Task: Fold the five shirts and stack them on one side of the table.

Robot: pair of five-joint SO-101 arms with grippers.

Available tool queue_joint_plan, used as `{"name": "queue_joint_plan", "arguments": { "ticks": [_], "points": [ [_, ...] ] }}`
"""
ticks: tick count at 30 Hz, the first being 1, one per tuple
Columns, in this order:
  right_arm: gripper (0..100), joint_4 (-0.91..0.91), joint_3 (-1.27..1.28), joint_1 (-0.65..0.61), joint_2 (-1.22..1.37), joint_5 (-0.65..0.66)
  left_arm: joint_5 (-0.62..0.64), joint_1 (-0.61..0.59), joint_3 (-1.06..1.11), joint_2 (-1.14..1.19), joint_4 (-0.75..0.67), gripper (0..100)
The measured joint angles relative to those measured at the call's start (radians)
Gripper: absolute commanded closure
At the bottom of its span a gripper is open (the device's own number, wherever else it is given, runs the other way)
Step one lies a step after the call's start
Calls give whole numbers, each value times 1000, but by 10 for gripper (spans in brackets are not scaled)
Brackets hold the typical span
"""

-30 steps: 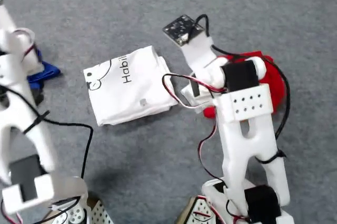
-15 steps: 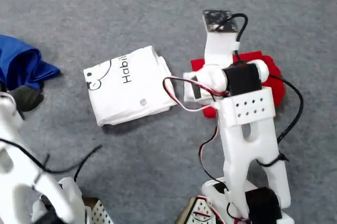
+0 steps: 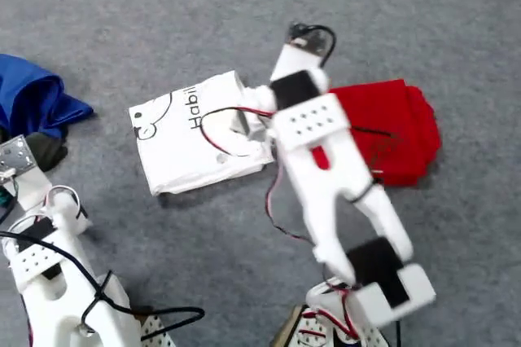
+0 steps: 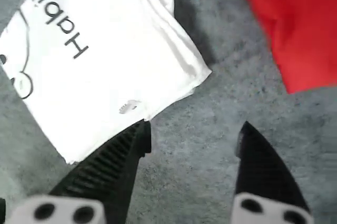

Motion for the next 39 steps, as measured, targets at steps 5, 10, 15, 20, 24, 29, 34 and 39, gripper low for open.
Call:
{"name": "queue_joint_plan", "arguments": {
  "ticks": [5, 10, 15, 20, 24, 29, 34, 39],
  "points": [
    [677, -25, -37, -26, 137, -66, 38, 0, 6, 0, -6, 980],
    [677, -26, -123, -29, 273, -112, 38, 0, 6, 0, -6, 980],
    [677, -32, -213, -60, 439, -158, 38, 0, 6, 0, -6, 980],
    [677, -34, -308, -98, 605, -170, 38, 0, 6, 0, -6, 980],
    [677, -32, -377, -100, 695, -170, 38, 0, 6, 0, -6, 980],
    [768, -18, -400, -100, 717, -170, 38, 0, 6, 0, -6, 980],
    [997, -2, -400, -61, 721, -170, 38, 0, 6, 0, -6, 980],
    [997, 9, -400, -6, 721, -169, 38, 0, 6, 0, -6, 980]
  ]
}}
